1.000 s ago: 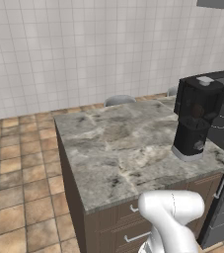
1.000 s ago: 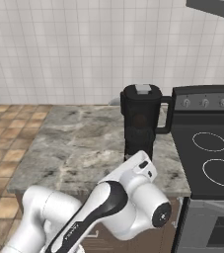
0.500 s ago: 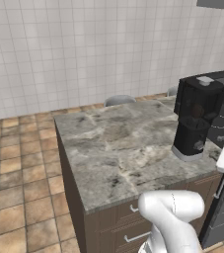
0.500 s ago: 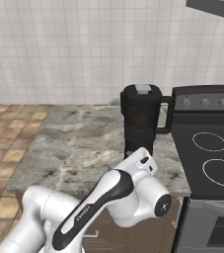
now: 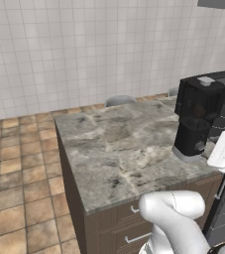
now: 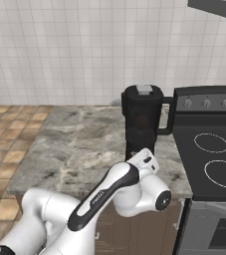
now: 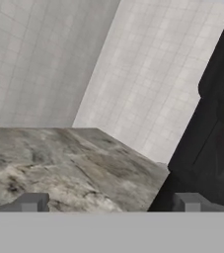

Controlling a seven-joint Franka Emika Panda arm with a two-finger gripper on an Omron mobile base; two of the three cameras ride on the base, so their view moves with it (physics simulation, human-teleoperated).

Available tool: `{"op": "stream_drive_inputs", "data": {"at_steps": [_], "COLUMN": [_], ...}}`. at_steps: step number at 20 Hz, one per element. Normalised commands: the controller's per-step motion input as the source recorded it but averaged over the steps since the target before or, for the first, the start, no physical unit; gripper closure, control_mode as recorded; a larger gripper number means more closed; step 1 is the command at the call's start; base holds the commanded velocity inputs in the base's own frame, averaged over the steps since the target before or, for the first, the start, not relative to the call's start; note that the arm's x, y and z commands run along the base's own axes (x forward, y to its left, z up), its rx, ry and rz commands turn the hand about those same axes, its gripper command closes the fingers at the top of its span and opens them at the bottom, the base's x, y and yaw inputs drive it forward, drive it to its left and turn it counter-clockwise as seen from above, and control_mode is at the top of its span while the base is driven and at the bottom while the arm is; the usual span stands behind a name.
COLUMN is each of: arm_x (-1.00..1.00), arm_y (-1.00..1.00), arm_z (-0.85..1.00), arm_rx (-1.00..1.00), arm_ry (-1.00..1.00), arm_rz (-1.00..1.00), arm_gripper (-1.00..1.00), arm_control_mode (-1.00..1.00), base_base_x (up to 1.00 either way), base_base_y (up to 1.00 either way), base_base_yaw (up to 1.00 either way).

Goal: Grab the onion and garlic from the fridge, place them in the blender, close the lid, and turn on the blender to create a marinade.

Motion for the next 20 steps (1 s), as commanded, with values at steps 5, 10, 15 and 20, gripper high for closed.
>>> {"op": "stream_drive_inputs", "data": {"at_steps": [5, 10, 15, 20], "arm_x": [0.31, 0.30, 0.29, 0.29], "arm_y": [-0.29, -0.23, -0.03, -0.02], "arm_z": [-0.21, -0.21, -0.22, -0.22], "arm_rx": [0.00, 0.00, 0.00, 0.00], "arm_ry": [0.00, 0.00, 0.00, 0.00], "arm_rz": [0.00, 0.00, 0.00, 0.00], "arm_gripper": [-1.00, -1.00, -1.00, -1.00], "arm_control_mode": [-1.00, -1.00, -1.00, -1.00], "base_base_x": [0.00, 0.00, 0.00, 0.00], "base_base_y": [0.00, 0.00, 0.00, 0.00], "base_base_yaw": [0.00, 0.00, 0.00, 0.00]}}
